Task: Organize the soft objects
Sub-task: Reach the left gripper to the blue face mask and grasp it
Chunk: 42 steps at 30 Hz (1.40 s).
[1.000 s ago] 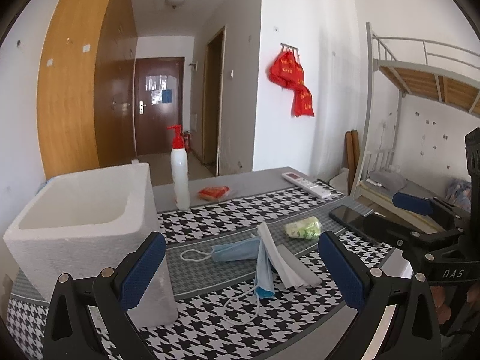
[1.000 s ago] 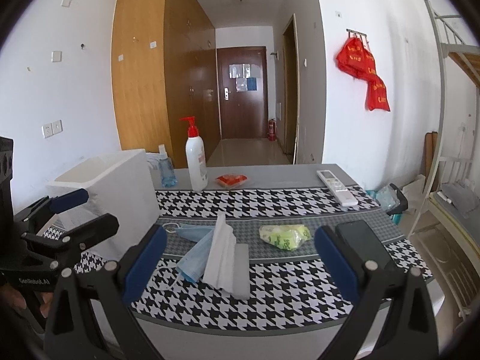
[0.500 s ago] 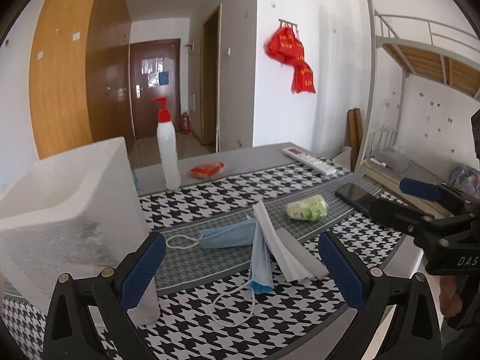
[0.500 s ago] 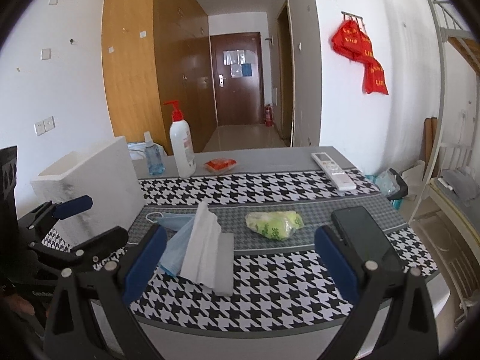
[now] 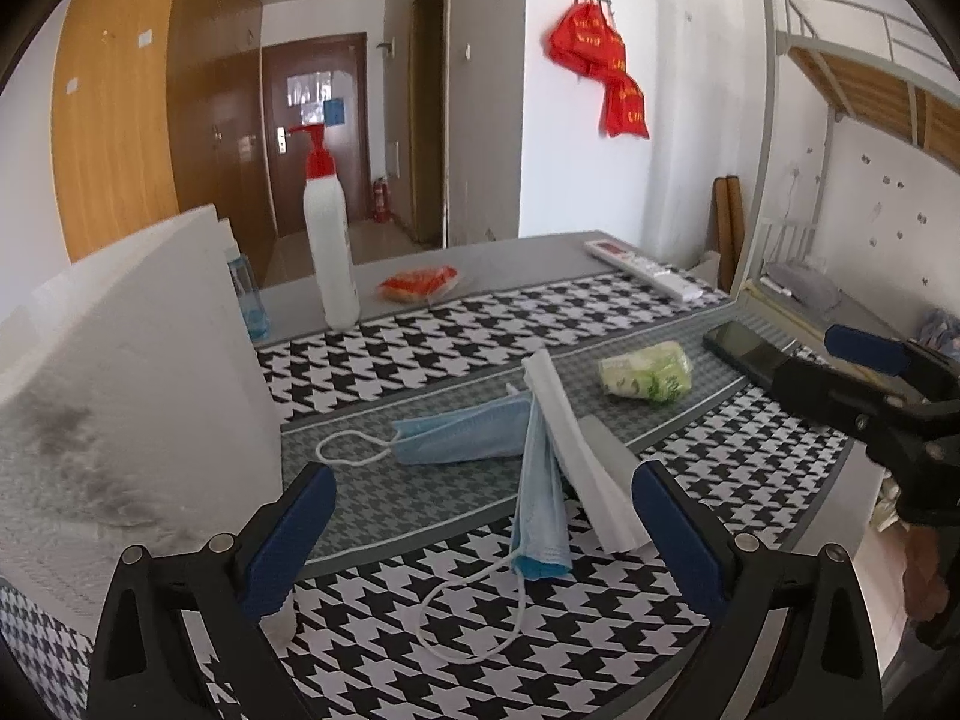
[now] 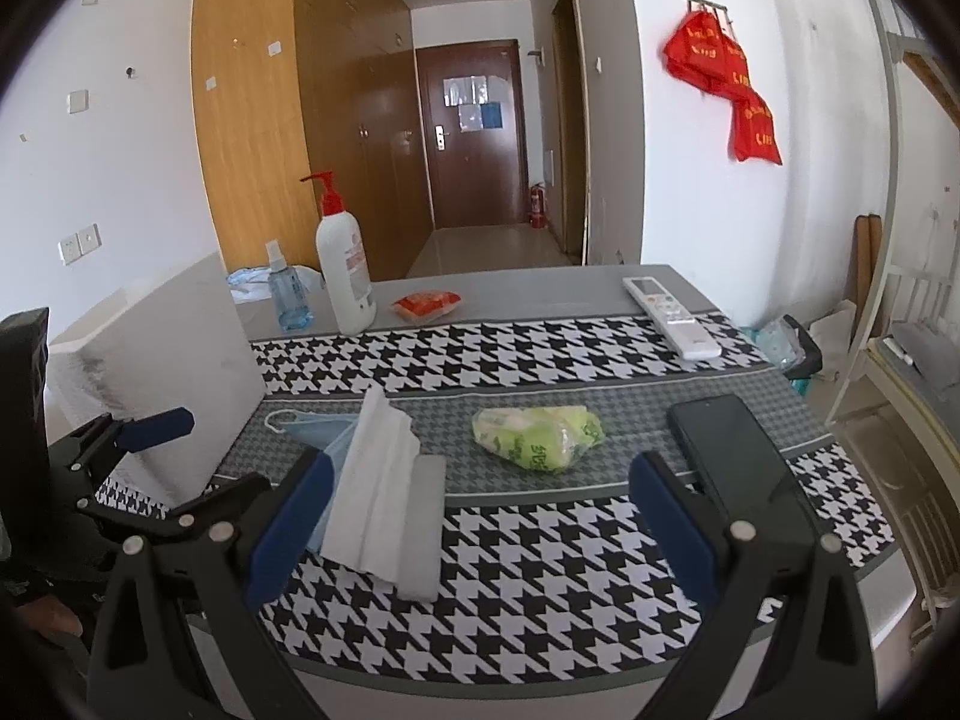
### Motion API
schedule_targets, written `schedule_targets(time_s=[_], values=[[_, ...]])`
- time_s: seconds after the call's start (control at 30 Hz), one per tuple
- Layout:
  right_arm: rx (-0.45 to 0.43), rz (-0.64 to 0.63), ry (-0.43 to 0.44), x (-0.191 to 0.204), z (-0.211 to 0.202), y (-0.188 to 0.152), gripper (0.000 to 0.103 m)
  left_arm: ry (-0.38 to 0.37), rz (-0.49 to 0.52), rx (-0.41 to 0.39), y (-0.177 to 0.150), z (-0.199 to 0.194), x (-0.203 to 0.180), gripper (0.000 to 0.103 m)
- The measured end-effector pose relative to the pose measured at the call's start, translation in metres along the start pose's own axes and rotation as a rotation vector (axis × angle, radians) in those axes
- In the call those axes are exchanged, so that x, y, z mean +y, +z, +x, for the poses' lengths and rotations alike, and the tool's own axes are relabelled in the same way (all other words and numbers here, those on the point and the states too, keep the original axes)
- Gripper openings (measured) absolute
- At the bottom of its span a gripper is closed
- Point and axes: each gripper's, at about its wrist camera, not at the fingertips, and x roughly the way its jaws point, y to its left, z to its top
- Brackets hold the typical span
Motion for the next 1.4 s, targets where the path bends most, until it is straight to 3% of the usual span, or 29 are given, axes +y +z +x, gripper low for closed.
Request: schedule_targets(time_s=[0.33, 0.57, 0.83, 1.03, 1.23, 1.33, 1.4], values=[[0.037, 0.019, -0.011, -0.01, 0.02, 0.001, 0.1, -0.026, 0.028, 0.062, 0.001, 0.021, -0.005, 0.089], [0.05, 0.023, -0.005, -0.014, 0.028, 0.0, 0.1, 0.014, 0.016, 0.112, -0.001, 0.037, -0.001, 0.078], [0.071, 0.032, -0.003, -0.021, 0.041, 0.001, 0.1, -0.008, 0.052, 0.152, -0.003, 0.05, -0.008, 0.074], [0.085, 0.033, -0.002, -0.026, 0.05, 0.002, 0.1, -0.009, 0.049, 0.191, -0.002, 0.061, -0.007, 0.055], [0.106, 0.03, 0.001, -0.03, 0.061, 0.004, 0.1, -0.051, 0.047, 0.22, -0.002, 0.07, -0.01, 0.053], [0.125, 0.034, -0.002, -0.032, 0.068, 0.005, 0.1, -0.055, 0.059, 0.235, -0.003, 0.074, -0.013, 0.042], [0.133, 0.033, 0.01, -0.033, 0.073, 0.006, 0.1, -0.061, 0.07, 0.244, -0.003, 0.077, -0.014, 0.04]])
